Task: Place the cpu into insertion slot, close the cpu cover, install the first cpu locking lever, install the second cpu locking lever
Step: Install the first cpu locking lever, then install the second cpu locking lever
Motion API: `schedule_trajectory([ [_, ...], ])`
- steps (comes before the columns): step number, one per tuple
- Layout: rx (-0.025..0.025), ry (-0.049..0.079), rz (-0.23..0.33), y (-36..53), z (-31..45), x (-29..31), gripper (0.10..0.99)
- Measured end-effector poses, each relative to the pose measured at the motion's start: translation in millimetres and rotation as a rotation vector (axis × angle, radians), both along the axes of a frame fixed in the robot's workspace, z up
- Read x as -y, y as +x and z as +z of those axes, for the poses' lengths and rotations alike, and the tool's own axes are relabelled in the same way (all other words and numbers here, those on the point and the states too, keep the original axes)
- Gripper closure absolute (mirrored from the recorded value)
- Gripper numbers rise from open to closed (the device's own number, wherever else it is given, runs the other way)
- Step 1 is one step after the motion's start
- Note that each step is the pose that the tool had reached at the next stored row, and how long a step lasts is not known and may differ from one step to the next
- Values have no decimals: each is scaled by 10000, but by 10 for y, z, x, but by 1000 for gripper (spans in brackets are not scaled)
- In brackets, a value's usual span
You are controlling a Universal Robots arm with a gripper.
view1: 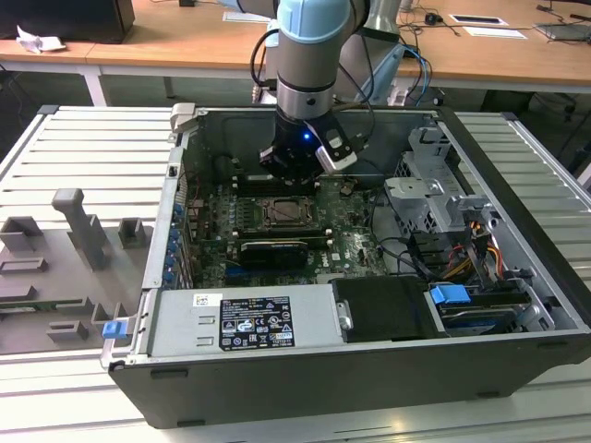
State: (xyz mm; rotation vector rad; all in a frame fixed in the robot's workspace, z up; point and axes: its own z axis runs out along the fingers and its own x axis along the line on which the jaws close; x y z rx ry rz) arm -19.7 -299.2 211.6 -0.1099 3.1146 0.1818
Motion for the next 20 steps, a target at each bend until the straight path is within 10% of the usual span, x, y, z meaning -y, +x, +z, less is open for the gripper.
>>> schedule_trajectory([
  [20,1,1,0,0,0,100,980],
])
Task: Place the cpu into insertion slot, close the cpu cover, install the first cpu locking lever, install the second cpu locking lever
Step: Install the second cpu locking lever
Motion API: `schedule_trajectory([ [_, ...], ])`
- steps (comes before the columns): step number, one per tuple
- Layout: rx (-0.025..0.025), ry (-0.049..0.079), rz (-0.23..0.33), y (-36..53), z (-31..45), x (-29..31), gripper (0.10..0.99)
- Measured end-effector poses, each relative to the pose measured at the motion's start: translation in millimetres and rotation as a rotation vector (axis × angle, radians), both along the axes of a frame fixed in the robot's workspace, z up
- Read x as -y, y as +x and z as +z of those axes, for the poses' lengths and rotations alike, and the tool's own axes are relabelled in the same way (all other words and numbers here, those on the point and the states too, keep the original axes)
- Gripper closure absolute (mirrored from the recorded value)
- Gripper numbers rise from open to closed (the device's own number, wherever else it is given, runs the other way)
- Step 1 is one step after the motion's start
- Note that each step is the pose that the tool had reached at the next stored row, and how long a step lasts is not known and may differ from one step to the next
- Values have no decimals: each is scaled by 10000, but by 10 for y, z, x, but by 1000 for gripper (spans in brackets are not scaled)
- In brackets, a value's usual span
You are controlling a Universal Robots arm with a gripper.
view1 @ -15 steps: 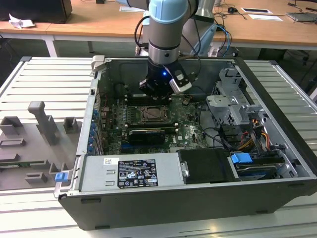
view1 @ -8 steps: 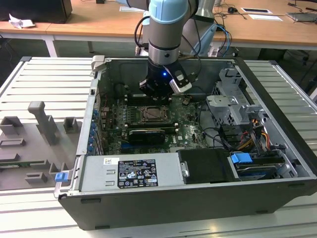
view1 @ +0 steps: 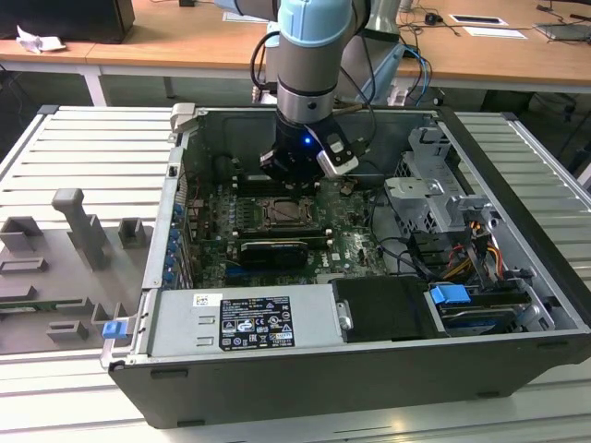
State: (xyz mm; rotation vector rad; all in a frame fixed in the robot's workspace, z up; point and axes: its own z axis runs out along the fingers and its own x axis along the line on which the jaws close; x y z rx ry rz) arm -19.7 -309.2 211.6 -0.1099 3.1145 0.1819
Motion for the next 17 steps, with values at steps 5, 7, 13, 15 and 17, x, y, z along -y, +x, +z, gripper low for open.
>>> schedule_trajectory([
  [5,1,-3,-1,0,183,6,980],
  [7,0,-5,-1,0,276,6,980],
  [13,-1,-6,1,-2,374,48,980],
  [15,0,-4,-1,-4,374,113,980],
  [17,-1,-6,-1,-6,373,198,980],
])
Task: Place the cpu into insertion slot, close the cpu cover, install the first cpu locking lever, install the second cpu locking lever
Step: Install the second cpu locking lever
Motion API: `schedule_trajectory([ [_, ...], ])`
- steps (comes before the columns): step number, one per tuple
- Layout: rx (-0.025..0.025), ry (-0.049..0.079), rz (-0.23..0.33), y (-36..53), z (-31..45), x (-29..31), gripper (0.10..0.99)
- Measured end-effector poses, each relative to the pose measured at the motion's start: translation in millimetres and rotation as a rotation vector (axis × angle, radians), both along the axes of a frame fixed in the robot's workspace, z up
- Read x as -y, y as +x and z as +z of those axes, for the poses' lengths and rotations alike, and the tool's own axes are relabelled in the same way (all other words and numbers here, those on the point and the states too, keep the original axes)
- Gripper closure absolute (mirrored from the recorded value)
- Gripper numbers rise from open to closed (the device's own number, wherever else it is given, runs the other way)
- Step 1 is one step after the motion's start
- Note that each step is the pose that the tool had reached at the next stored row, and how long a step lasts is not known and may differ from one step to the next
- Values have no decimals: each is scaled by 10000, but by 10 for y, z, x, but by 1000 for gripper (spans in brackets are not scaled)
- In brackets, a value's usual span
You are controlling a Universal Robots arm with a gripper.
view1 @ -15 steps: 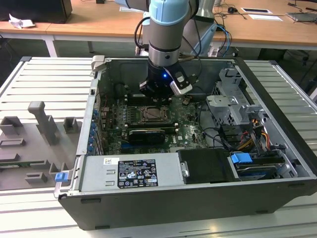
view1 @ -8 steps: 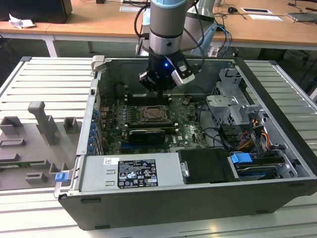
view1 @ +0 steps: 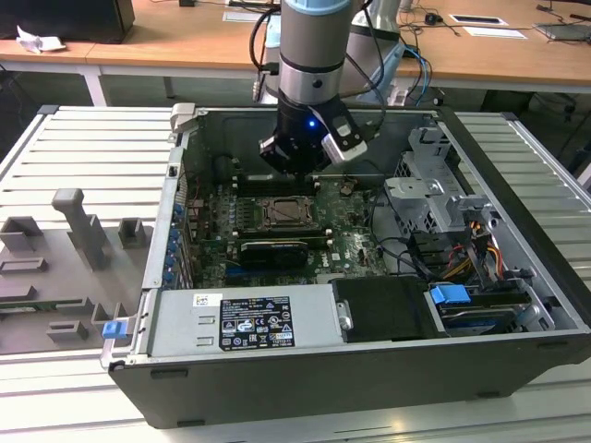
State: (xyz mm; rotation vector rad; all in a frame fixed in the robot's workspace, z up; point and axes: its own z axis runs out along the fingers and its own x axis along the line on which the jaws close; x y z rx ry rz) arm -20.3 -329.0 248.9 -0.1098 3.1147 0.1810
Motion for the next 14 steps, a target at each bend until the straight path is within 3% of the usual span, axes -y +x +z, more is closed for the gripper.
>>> schedule_trajectory([
  [3,-27,1,0,-1,-20,202,980],
  [6,-53,4,0,-1,-92,370,980],
  [10,-55,16,8,-65,-136,490,980],
  [14,-56,79,27,-141,-144,515,980],
])
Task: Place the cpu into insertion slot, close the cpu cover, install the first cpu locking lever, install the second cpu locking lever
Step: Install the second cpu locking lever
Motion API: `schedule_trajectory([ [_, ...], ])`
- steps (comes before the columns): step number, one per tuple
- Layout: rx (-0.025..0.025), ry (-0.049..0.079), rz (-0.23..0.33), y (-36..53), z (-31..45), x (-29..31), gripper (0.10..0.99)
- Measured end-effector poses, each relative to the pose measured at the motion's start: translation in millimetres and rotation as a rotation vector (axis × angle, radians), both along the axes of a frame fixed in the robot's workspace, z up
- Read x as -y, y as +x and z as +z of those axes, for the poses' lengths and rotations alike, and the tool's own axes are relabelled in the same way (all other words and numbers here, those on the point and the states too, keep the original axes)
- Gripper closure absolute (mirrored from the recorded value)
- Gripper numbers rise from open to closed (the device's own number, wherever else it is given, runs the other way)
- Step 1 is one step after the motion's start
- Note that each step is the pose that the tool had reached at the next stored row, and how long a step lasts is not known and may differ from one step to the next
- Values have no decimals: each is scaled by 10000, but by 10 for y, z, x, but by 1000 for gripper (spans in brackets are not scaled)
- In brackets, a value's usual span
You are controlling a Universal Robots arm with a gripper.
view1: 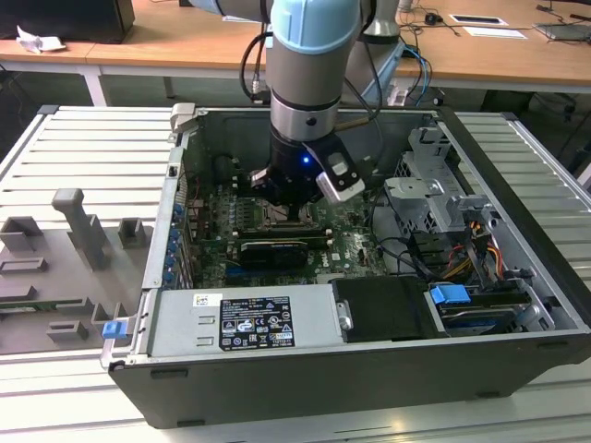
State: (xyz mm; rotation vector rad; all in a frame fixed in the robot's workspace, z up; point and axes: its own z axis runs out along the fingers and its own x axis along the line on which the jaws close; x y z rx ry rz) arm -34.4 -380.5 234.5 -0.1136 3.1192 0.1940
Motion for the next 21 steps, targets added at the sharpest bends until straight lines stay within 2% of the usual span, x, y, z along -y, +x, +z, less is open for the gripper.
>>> schedule_trajectory([
  [7,2,88,1,-79,-17,0,980],
  [11,1,114,6,-117,-69,0,980],
  [13,0,160,17,-146,-96,1,980],
  [17,1,390,85,-205,-135,13,980],
  [21,0,446,85,-249,-154,15,980],
])
